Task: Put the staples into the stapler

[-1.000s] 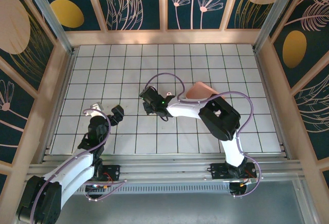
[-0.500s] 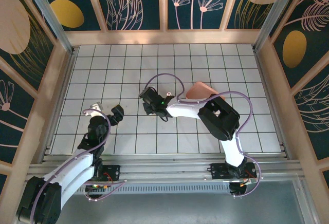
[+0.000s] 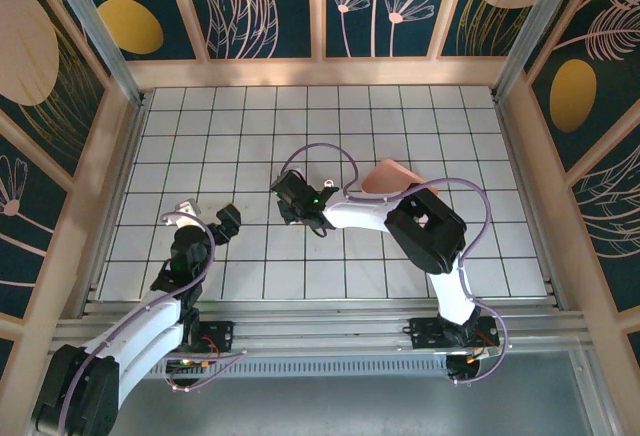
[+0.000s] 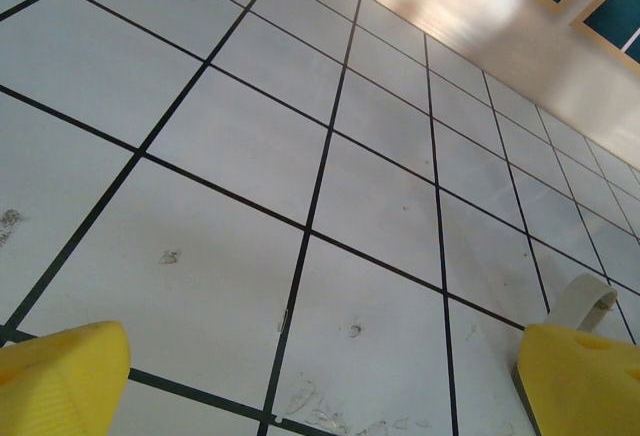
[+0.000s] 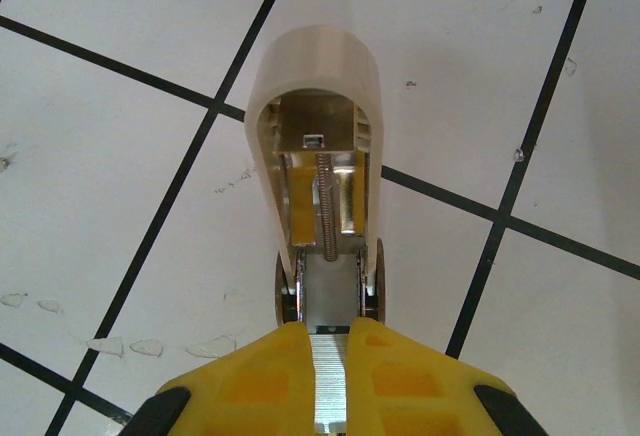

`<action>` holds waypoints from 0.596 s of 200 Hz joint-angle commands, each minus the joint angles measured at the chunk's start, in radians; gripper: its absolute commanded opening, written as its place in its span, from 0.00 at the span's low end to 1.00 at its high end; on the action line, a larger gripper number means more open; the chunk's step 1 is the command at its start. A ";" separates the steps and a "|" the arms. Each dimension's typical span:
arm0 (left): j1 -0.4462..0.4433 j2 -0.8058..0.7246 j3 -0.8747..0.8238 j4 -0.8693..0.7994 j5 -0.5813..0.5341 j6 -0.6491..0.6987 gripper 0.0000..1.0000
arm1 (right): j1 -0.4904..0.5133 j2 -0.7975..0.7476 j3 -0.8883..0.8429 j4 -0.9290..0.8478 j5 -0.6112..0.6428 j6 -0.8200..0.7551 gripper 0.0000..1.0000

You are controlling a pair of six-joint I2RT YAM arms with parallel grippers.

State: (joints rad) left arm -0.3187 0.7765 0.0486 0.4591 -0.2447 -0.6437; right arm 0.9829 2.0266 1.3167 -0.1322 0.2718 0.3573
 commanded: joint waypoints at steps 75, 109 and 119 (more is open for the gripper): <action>0.006 -0.013 0.020 -0.008 -0.010 0.018 0.99 | 0.026 0.014 -0.011 -0.060 0.026 0.003 0.10; 0.005 -0.015 0.020 -0.011 -0.011 0.018 0.99 | 0.026 -0.006 0.018 -0.071 0.038 0.001 0.10; 0.005 -0.017 0.019 -0.010 -0.013 0.017 0.99 | 0.025 -0.018 0.028 -0.073 0.042 -0.001 0.09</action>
State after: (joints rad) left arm -0.3187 0.7727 0.0486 0.4591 -0.2451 -0.6434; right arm 0.9924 2.0266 1.3167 -0.1429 0.2920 0.3546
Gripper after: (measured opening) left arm 0.988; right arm 0.098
